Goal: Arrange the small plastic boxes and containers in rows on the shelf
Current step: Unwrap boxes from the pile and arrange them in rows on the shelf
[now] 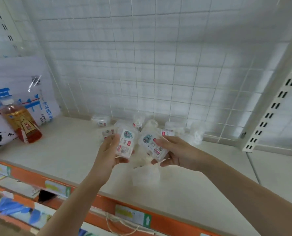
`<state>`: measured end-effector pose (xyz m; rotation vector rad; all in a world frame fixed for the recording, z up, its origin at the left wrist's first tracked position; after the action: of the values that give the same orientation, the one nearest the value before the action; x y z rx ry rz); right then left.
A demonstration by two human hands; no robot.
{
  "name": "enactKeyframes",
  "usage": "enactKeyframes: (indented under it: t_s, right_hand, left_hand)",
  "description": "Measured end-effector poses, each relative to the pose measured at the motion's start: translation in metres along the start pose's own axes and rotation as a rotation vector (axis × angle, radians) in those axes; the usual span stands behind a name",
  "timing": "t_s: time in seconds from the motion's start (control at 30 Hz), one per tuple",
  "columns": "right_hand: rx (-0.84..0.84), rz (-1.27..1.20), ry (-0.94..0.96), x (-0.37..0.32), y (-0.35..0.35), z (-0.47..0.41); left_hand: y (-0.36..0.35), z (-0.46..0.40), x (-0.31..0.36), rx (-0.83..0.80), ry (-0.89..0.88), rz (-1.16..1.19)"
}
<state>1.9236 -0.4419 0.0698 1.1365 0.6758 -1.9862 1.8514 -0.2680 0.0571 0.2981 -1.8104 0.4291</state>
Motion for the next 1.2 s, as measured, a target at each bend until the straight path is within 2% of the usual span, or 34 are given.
enactKeyframes:
  t_s: [0.17,0.37,0.63,0.9,1.1,1.2]
  right_hand:
    - [0.142,-0.015,0.072,0.016,0.053,0.054]
    - [0.332,-0.015,0.122,0.041,0.114,0.125]
    - [0.520,-0.268,0.221,0.084,0.188,0.226]
    - [0.649,-0.471,0.228,0.139,0.236,0.316]
    - [0.707,-0.573,0.276,0.171,0.267,0.366]
    - [0.751,-0.517,0.266,0.183,0.284,0.393]
  left_hand:
    - [-0.067,0.010,-0.019,-0.093,0.080,0.029]
    - [-0.153,0.026,-0.010,-0.227,0.018,-0.021]
    - [-0.273,0.066,-0.009,-0.371,0.037,0.010]
    - [-0.390,0.116,-0.024,-0.413,0.174,0.255]
    - [-0.458,0.145,-0.030,-0.434,0.175,0.161]
    - [-0.485,0.160,-0.035,-0.420,0.230,0.167]
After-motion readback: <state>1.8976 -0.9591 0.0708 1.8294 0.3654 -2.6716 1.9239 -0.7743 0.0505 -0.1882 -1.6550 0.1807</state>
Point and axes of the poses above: each hand's wrist, its own z-axis away from the middle knuckle, its own y-axis out of the back of the hand, x = y × z, the point moved 7 cm from there along -z, towards the middle knuckle, and after that the axes turned 14 degrees about -y, right-handed, at the moved point
